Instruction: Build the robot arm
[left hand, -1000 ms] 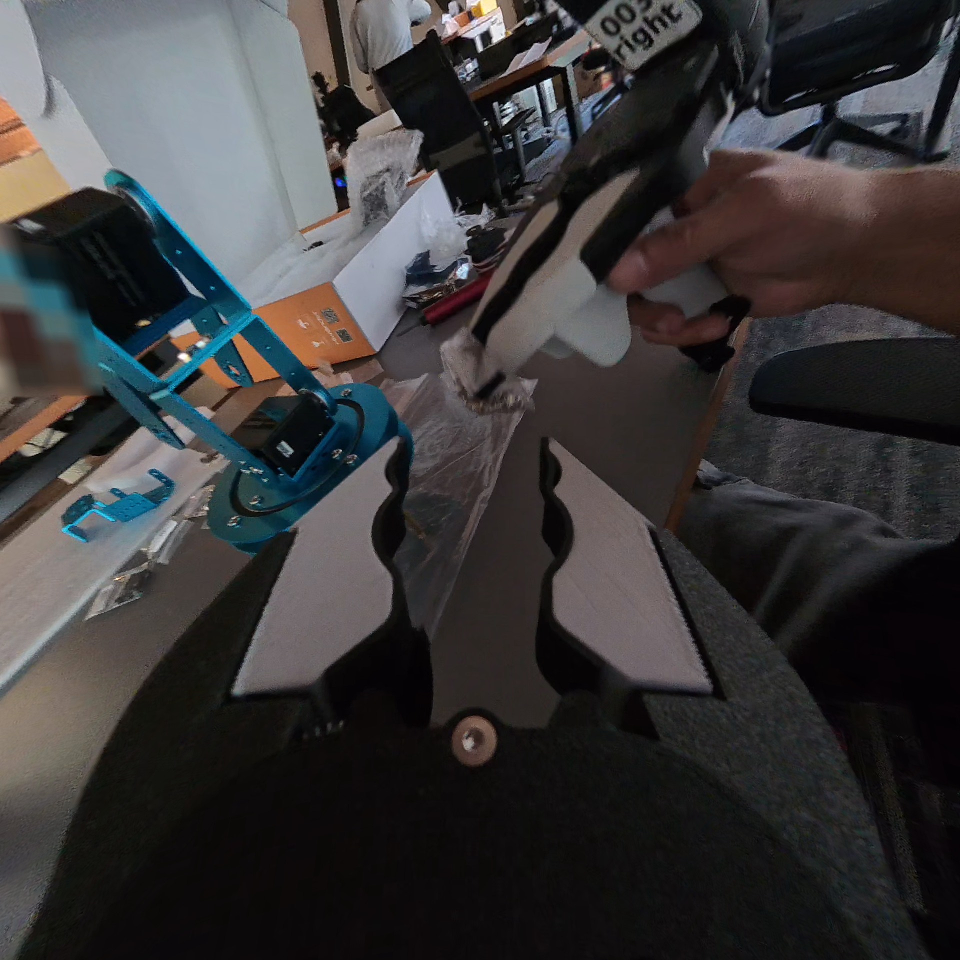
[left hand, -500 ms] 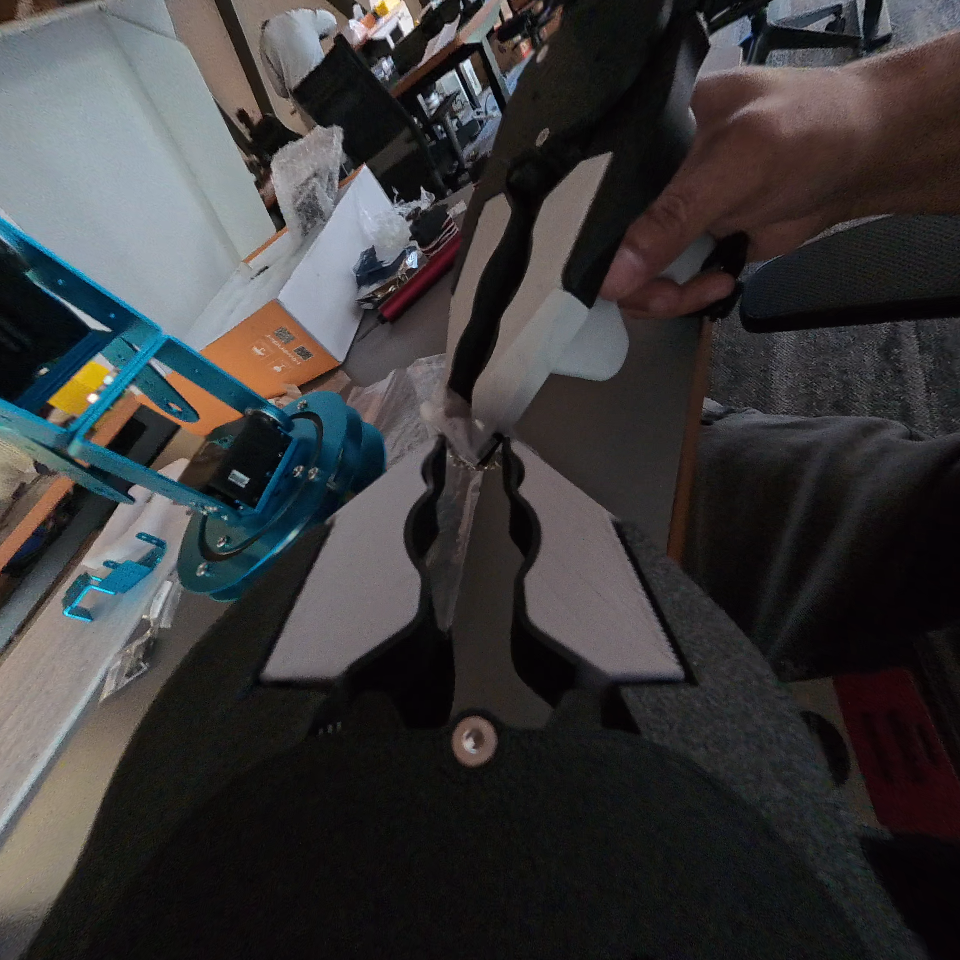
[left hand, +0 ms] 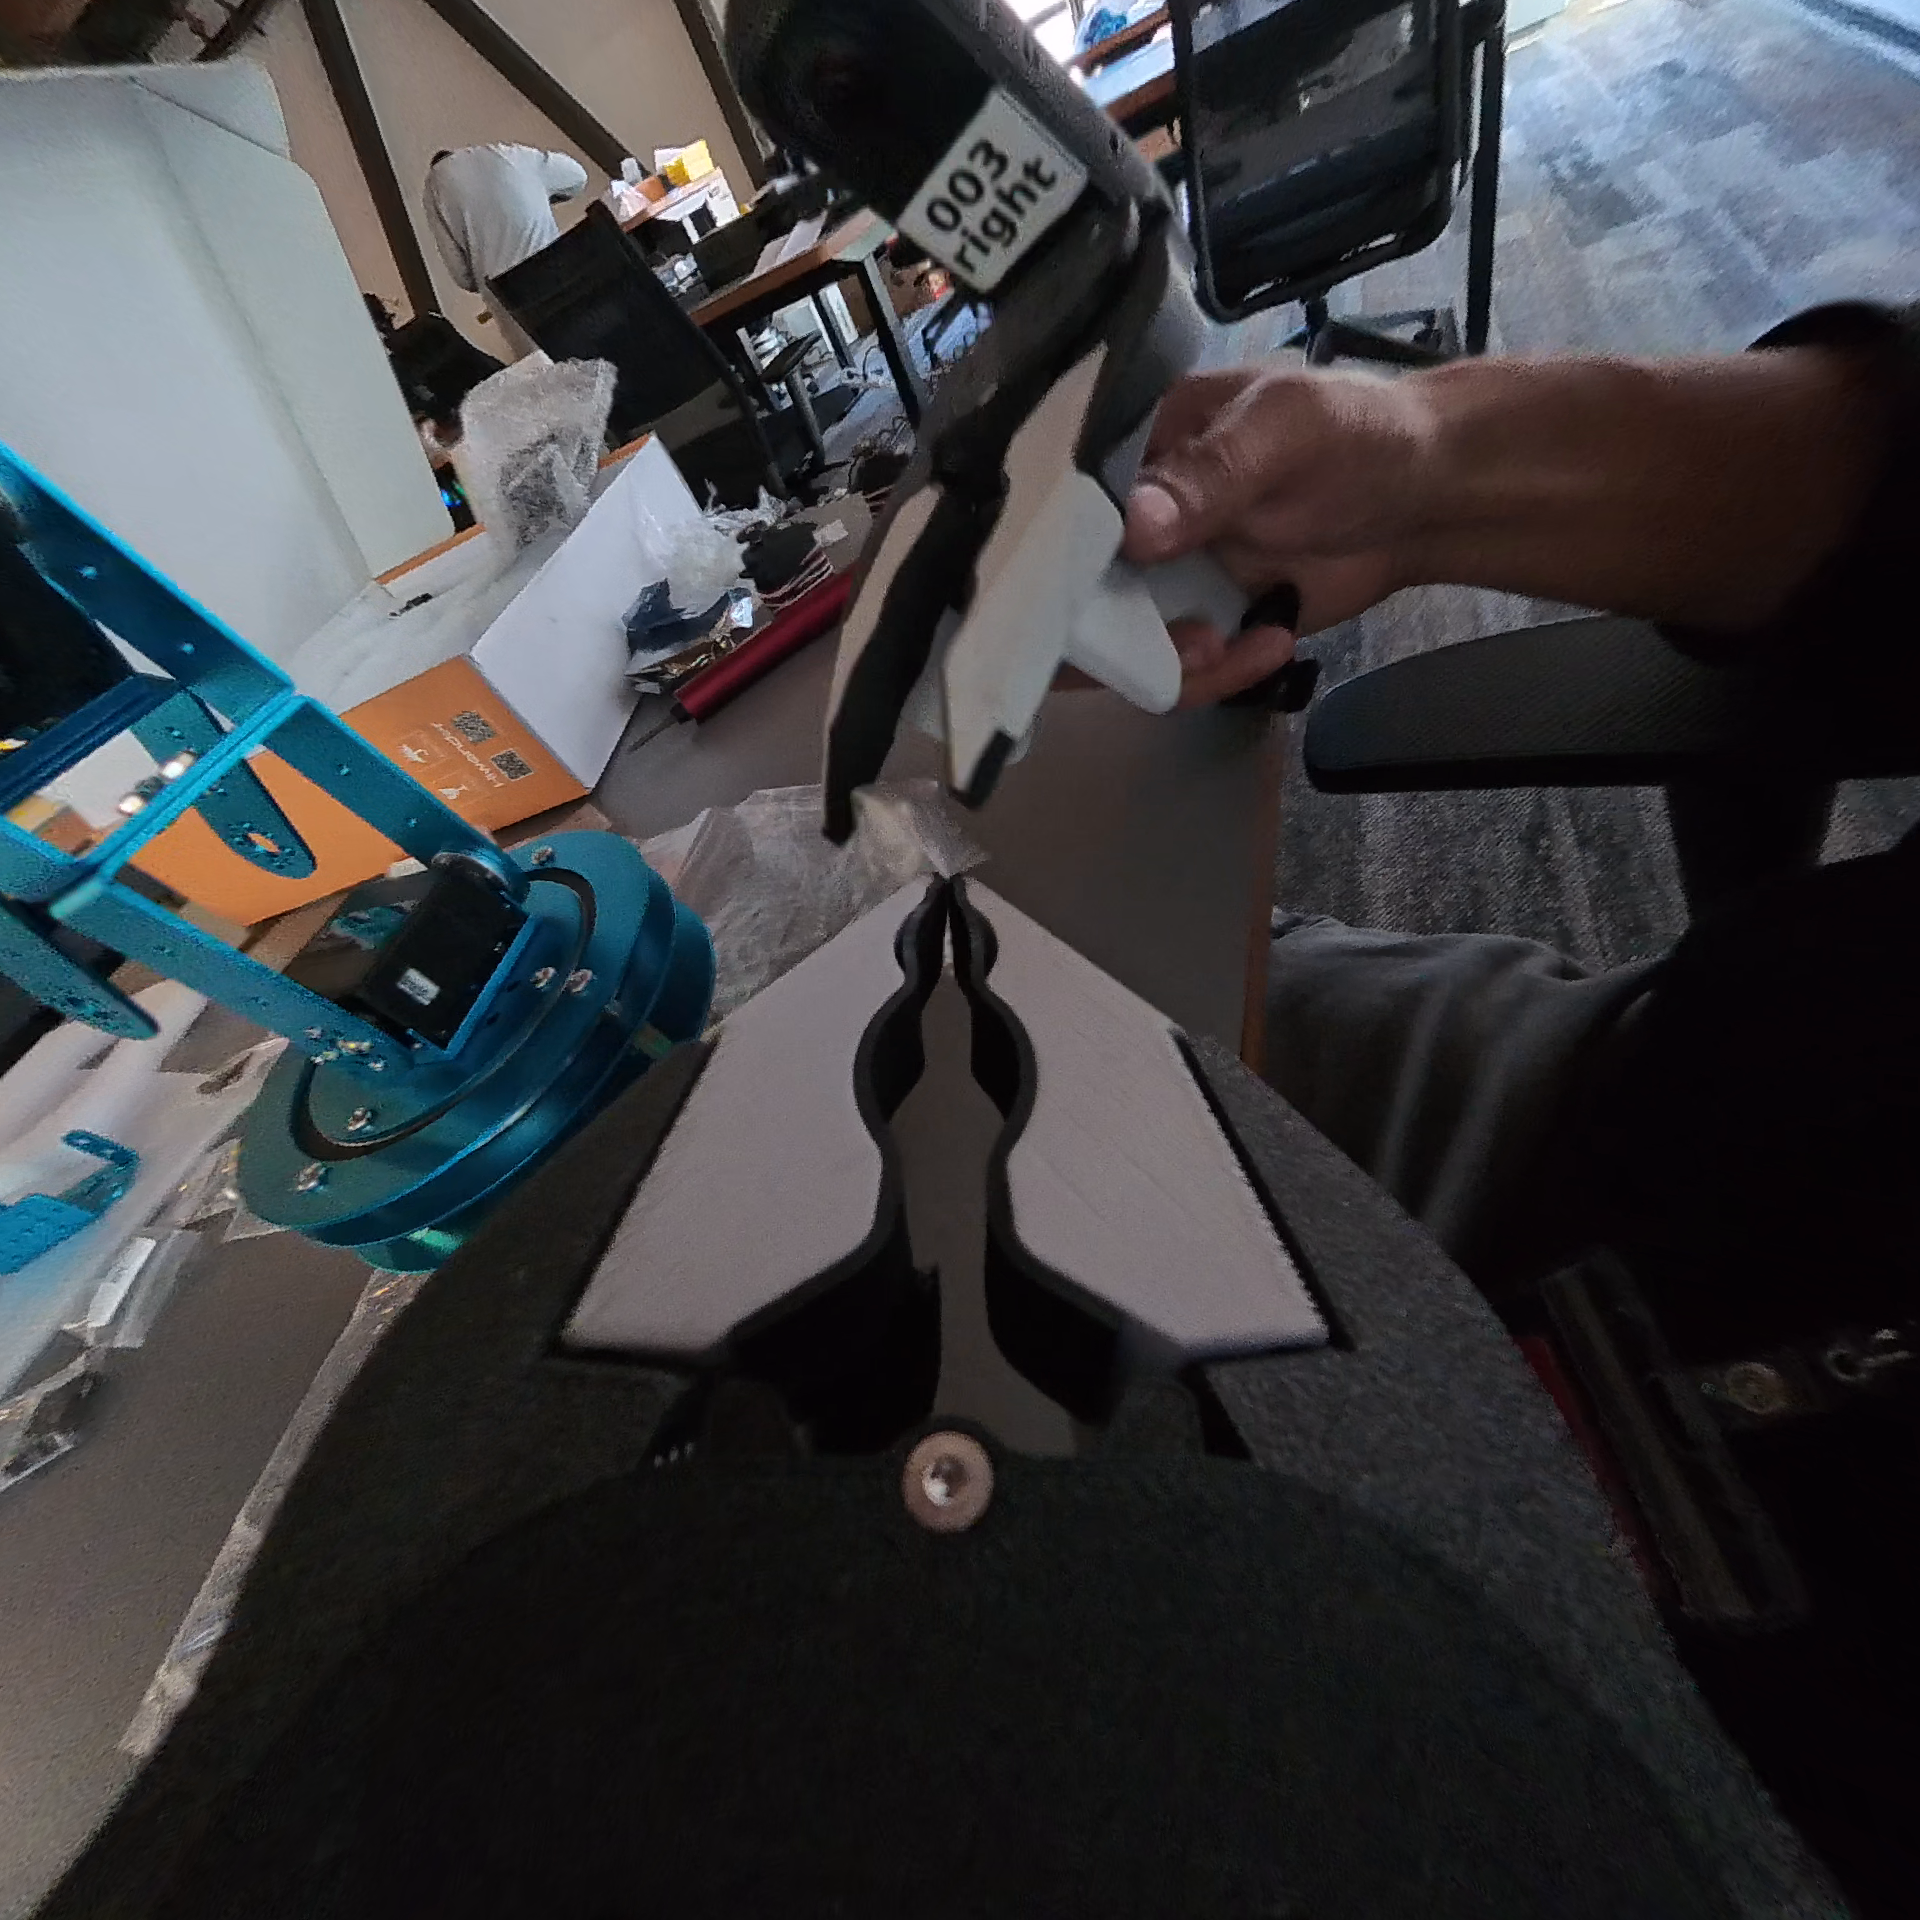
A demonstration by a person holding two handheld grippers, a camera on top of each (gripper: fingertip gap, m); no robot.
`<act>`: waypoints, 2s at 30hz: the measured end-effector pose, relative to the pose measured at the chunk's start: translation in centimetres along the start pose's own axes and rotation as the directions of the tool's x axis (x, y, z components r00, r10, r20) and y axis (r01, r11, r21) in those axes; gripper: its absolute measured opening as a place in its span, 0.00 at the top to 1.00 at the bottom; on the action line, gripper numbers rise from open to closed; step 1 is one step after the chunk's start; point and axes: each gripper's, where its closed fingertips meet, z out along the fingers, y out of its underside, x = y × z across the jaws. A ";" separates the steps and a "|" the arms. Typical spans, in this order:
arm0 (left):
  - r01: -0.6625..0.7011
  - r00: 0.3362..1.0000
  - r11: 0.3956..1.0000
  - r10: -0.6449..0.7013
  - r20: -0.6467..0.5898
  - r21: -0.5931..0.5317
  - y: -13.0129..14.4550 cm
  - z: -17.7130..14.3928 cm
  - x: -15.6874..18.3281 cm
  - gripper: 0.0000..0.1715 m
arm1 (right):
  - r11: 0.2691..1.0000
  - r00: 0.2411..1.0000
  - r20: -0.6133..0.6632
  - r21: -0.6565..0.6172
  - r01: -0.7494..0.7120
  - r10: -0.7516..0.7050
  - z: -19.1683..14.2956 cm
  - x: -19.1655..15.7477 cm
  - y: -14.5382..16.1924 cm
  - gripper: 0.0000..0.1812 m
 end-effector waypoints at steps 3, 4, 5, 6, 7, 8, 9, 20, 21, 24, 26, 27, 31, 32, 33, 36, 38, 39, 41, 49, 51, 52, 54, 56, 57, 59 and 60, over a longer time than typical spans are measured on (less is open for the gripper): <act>0.114 0.991 0.993 -0.110 -0.074 0.040 -0.7 -0.5 -0.2 1.00 | 0.989 0.987 0.064 -0.016 0.145 -0.144 0.0 -1.4 0.0 0.78; 0.165 0.983 0.985 -0.159 -0.095 0.058 -0.9 -0.7 -0.5 1.00 | 0.975 0.974 0.053 -0.014 0.221 -0.220 -0.2 -1.6 -0.3 0.77; 0.216 0.969 0.974 -0.206 -0.135 0.072 -1.2 -1.0 -0.6 1.00 | 0.951 0.951 0.001 -0.019 0.308 -0.308 -0.4 -1.2 -0.7 0.77; 0.266 0.952 0.961 -0.248 -0.179 0.082 -1.4 -1.3 -0.6 1.00 | 0.918 0.916 -0.058 -0.029 0.396 -0.397 -0.6 -0.8 -1.1 0.77; 0.302 0.935 0.950 -0.278 -0.218 0.084 -1.6 -1.5 -0.5 1.00 | 0.884 0.878 -0.102 -0.036 0.466 -0.467 -0.7 -0.8 -1.6 0.77; 0.325 0.922 0.942 -0.296 -0.249 0.084 -1.7 -1.7 -0.4 1.00 | 0.853 0.844 -0.129 -0.038 0.521 -0.521 -0.7 -1.0 -1.9 0.76; 0.344 0.909 0.935 -0.310 -0.277 0.083 -1.8 -1.8 -0.3 1.00 | 0.824 0.815 -0.130 -0.048 0.564 -0.565 -0.5 -1.3 -1.9 0.75; 0.264 0.938 0.964 -0.253 -0.235 0.014 -0.3 -1.7 -0.5 1.00 | 0.768 0.759 -0.119 -0.099 0.632 -0.640 0.3 -1.3 -0.6 1.00; 0.255 0.944 0.967 -0.246 -0.221 0.014 -0.2 -1.6 -0.6 1.00 | 0.794 0.788 -0.101 -0.111 0.597 -0.607 0.3 -1.1 -0.4 1.00; 0.190 0.973 0.982 -0.186 -0.137 0.012 0.2 -1.4 -1.1 0.92 | 0.868 0.871 -0.056 -0.129 0.479 -0.488 0.6 -0.6 0.3 1.00; 0.164 0.978 0.986 -0.159 -0.137 0.025 -0.2 -1.4 -0.6 0.85 | 0.895 0.900 -0.047 -0.143 0.423 -0.433 0.8 -0.1 0.7 1.00; 0.161 0.979 0.986 -0.154 -0.135 0.038 -0.5 -1.4 -0.5 0.86 | 0.899 0.905 -0.040 -0.143 0.414 -0.423 0.9 -0.1 0.7 1.00; 0.148 0.987 0.989 -0.146 -0.073 0.019 0.0 -1.1 -1.3 0.97 | 0.904 0.909 -0.015 -0.110 0.414 -0.418 0.9 -1.1 0.3 1.00; 0.151 0.986 0.988 -0.149 -0.079 0.029 -0.1 -1.2 -1.2 0.99 | 0.905 0.910 -0.012 -0.111 0.411 -0.415 0.9 -1.2 0.4 1.00; 0.155 0.985 0.987 -0.151 -0.086 0.033 -0.2 -1.2 -1.2 1.00 | 0.905 0.910 -0.010 -0.109 0.411 -0.415 0.9 -1.3 0.4 1.00; 0.133 0.988 0.991 -0.131 -0.080 0.028 0.0 -1.2 -1.4 1.00 | 0.914 0.917 0.002 -0.083 0.398 -0.399 0.8 -1.6 0.1 0.95; 0.099 0.992 0.995 -0.096 -0.084 0.024 0.2 -1.3 -1.3 1.00 | 0.931 0.932 0.031 -0.046 0.362 -0.361 0.5 -2.1 -0.4 0.93; 0.084 0.993 0.996 -0.082 -0.088 0.021 0.3 -1.3 -1.2 1.00 | 0.940 0.940 0.046 -0.025 0.340 -0.339 0.4 -2.4 -0.8 0.92; 0.051 0.994 0.998 -0.048 -0.095 0.022 0.4 -1.2 -0.8 1.00 | 0.953 0.951 0.054 0.011 0.304 -0.304 0.3 -2.5 -1.4 0.92; 0.013 0.994 1.000 -0.010 -0.113 0.024 0.2 -1.2 0.1 1.00 | 0.946 0.948 0.019 -0.054 0.319 -0.318 0.8 -1.5 -0.4 0.92; 0.010 0.993 1.000 -0.007 -0.114 0.024 0.2 -1.2 0.1 1.00 | 0.945 0.947 0.014 -0.051 0.322 -0.322 0.9 -1.5 -0.4 0.92; 0.008 0.994 1.000 -0.006 -0.112 0.022 0.2 -1.2 0.1 1.00 | 0.947 0.948 0.023 -0.048 0.319 -0.318 0.8 -1.7 -0.4 0.92; 0.014 0.994 1.000 -0.012 -0.111 0.025 0.2 -1.3 0.1 1.00 | 0.947 0.948 0.030 -0.054 0.318 -0.316 0.8 -1.7 -0.3 0.92; 0.014 0.994 1.000 -0.011 -0.111 0.021 0.2 -1.3 0.1 1.00 | 0.946 0.948 0.040 -0.063 0.318 -0.316 1.0 -1.9 -0.1 0.91; 0.013 0.994 1.000 -0.010 -0.111 0.021 0.2 -1.3 0.1 1.00 | 0.944 0.946 0.041 -0.069 0.322 -0.320 1.1 -1.9 0.0 0.91; 0.010 0.994 1.000 -0.008 -0.111 0.022 0.1 -1.3 0.1 1.00 | 0.941 0.944 0.044 -0.067 0.331 -0.328 1.1 -2.2 0.0 0.91; 0.007 0.994 1.000 -0.005 -0.110 0.020 0.2 -1.4 0.1 1.00 | 0.943 0.944 0.043 -0.062 0.328 -0.326 1.0 -2.2 -0.2 0.91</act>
